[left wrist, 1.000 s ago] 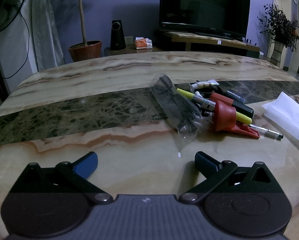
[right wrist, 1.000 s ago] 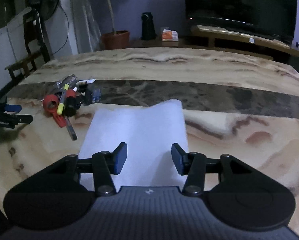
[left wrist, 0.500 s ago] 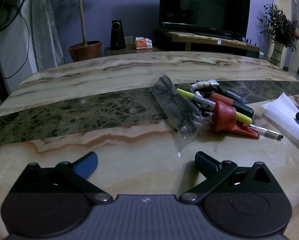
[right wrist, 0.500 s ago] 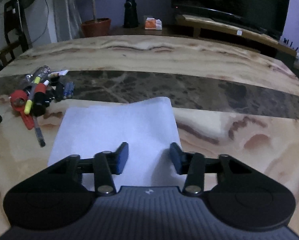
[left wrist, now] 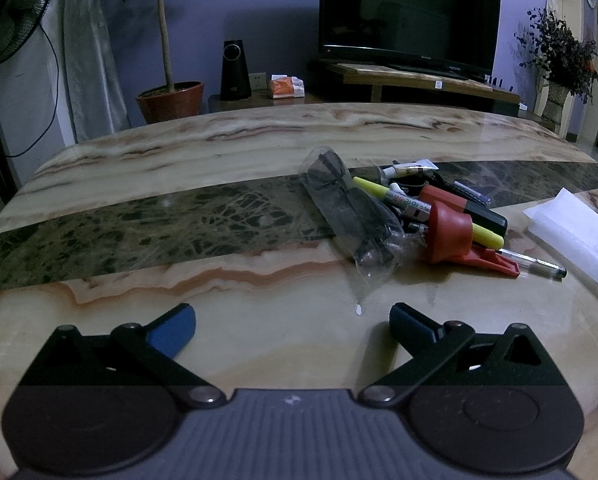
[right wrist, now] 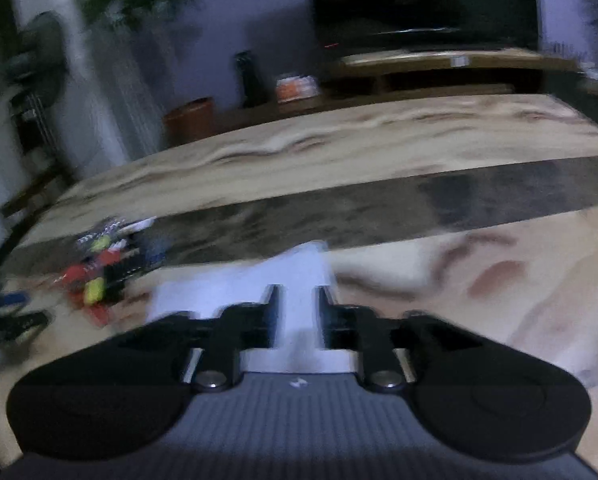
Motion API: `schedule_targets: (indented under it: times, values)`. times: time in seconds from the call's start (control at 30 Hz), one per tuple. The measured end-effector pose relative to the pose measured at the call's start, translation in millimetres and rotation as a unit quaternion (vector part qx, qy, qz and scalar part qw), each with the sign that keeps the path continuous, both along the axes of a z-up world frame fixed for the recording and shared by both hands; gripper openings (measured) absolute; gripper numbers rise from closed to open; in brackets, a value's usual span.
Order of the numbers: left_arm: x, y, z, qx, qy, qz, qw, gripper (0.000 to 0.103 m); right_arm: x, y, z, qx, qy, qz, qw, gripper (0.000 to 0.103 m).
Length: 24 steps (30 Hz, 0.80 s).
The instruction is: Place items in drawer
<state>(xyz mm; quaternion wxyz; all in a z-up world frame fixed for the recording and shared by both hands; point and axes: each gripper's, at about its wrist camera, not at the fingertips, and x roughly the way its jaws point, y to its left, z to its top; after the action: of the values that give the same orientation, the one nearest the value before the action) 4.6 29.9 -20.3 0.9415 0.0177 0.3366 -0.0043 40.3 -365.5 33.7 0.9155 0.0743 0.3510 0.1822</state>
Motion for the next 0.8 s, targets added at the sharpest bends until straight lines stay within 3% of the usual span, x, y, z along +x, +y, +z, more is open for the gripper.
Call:
schedule_targets:
  times: [0.23,0.43,0.57,0.63,0.67,0.7,0.73,0.8]
  values:
    - [0,0,0,0.000,0.000,0.000,1.0000,0.103,-13,60,-2,-0.046,0.033,0.086,0.995,0.047]
    - [0,0,0,0.000,0.000,0.000,1.0000,0.103,-23,112,0,-0.106,0.027,0.150,0.983,0.047]
    - [0,0,0,0.000,0.000,0.000,1.0000,0.103,-26,133,-12,-0.178,0.025,0.162,0.970,0.047]
    - [0,0,0,0.000,0.000,0.000,1.0000,0.103,-23,135,-16,-0.181,0.032,0.159,0.970,0.045]
    - [0,0,0,0.000,0.000,0.000,1.0000,0.103,-21,135,-17,-0.177,0.032,0.156,0.971,0.037]
    - [0,0,0,0.000,0.000,0.000,1.0000,0.103,-18,133,-16,-0.171,0.034,0.149,0.973,0.018]
    - [0,0,0,0.000,0.000,0.000,1.0000,0.103,-17,130,-16,-0.167,0.035,0.144,0.975,0.008]
    - [0,0,0,0.000,0.000,0.000,1.0000,0.103,-15,126,-14,-0.145,0.037,0.145,0.978,0.002]
